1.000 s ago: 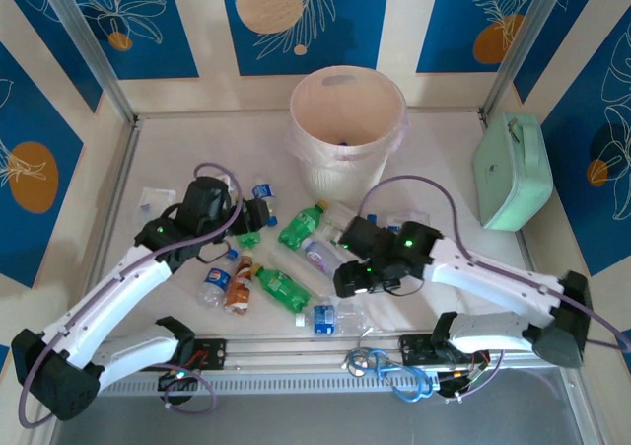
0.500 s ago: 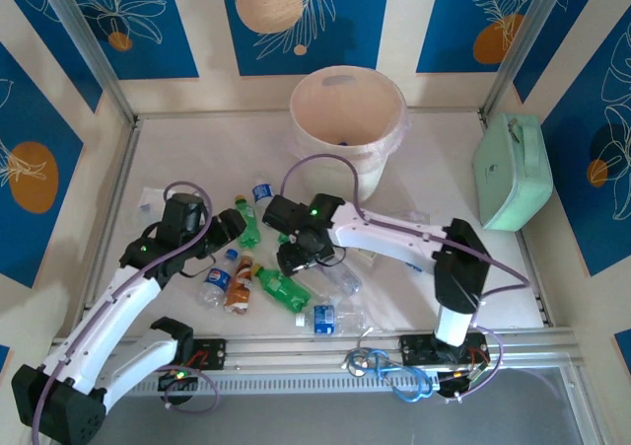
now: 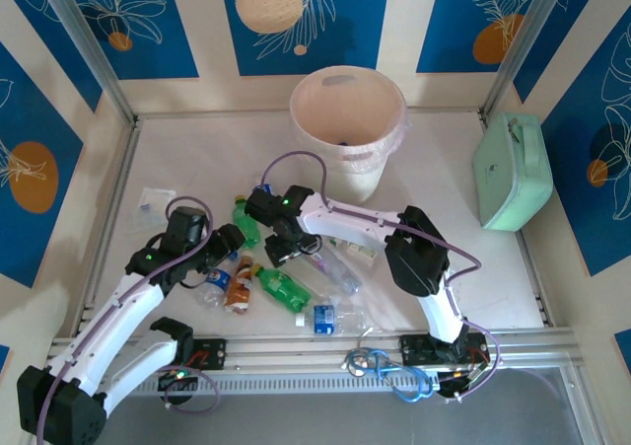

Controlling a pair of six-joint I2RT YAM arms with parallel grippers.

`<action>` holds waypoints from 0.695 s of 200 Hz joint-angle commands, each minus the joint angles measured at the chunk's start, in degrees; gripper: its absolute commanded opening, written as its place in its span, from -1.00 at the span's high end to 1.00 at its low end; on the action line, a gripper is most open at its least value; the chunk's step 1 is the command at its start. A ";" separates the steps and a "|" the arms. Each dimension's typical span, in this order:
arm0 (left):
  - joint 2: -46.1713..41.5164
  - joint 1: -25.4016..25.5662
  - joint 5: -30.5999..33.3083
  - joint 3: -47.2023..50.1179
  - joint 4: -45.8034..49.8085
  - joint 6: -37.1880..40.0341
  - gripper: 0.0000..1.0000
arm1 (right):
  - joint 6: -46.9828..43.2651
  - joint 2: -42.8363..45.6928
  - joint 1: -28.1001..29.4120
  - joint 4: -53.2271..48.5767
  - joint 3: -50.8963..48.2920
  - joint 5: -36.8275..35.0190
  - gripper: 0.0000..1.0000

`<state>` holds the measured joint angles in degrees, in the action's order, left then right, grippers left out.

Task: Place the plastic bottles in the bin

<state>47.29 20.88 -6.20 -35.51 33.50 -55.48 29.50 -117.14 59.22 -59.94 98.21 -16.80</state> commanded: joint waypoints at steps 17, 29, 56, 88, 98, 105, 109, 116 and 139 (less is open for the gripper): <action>-0.79 -0.71 -1.32 0.58 -1.23 -0.94 -0.46 | -2.08 -2.35 -0.17 -1.67 2.43 0.07 -0.23; -0.79 -0.80 -1.25 0.66 -1.54 -0.94 -0.47 | -2.23 -3.05 0.07 -1.82 2.75 0.13 -0.24; -0.36 -0.93 -1.42 0.86 -2.16 -0.85 -0.47 | -2.16 -4.22 0.37 -1.76 3.10 0.04 -0.28; -0.27 -1.01 -1.79 1.59 -2.91 -1.25 -0.47 | -1.99 -5.20 0.19 -1.25 3.28 0.12 -0.34; -0.24 -1.06 -1.79 1.82 -2.87 -1.29 -0.47 | -1.99 -5.29 0.21 -1.06 3.28 0.26 -0.38; -0.27 -1.06 -1.89 1.81 -2.91 -1.28 -0.47 | -1.90 -5.29 0.20 -1.05 3.32 0.20 -0.40; -0.27 -1.17 -1.88 1.86 -2.91 -1.25 -0.47 | -1.96 -5.29 0.22 -1.05 3.39 0.35 -0.41; -0.31 -1.24 -1.89 1.92 -2.91 -1.29 -0.47 | -1.99 -5.29 0.25 -1.05 3.59 0.37 -0.42; -0.29 -1.37 -2.04 2.17 -3.34 -1.43 -0.47 | -2.34 -5.37 0.31 -1.01 4.24 0.94 -0.44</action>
<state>47.31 20.36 -7.29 -34.15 31.66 -55.75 27.83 -120.99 59.31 -59.75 100.95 -16.21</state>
